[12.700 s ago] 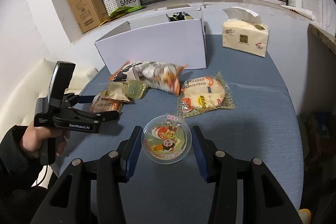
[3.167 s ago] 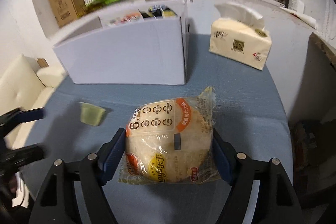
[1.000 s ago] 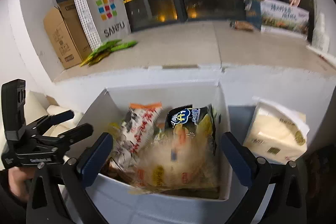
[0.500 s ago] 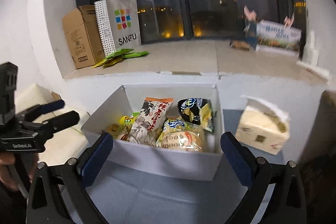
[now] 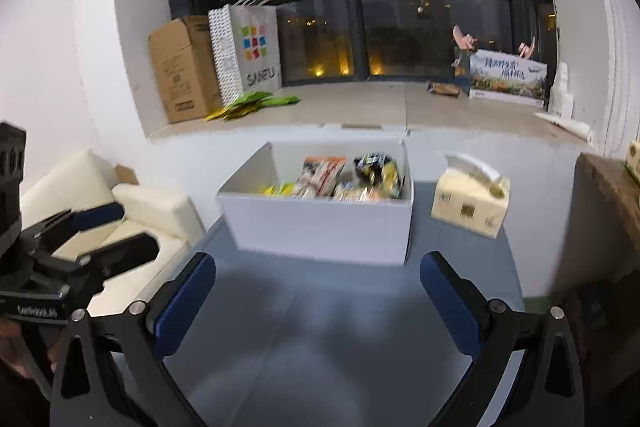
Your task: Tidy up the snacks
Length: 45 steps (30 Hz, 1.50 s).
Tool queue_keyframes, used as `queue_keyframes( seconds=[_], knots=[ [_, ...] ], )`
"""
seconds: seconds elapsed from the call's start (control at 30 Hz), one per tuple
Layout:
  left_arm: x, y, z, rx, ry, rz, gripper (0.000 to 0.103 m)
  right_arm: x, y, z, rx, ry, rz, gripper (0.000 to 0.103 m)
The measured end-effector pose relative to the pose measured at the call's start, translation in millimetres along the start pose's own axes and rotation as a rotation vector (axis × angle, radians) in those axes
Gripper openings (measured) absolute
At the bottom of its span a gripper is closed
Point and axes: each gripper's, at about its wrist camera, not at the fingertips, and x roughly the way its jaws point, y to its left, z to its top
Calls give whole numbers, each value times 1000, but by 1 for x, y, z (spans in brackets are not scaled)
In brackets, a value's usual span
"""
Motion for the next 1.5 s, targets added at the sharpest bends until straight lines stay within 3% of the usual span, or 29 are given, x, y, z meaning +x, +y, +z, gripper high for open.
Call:
queue_keyframes(
  seconds=[0.33, 1.5],
  knots=[
    [-18, -9, -16, -18, 19, -20, 103, -31, 20, -18, -26, -12, 27, 103],
    [-11, -8, -17, -22, 43, -23, 103, -34, 17, -18, -9, -14, 10, 103]
  ],
)
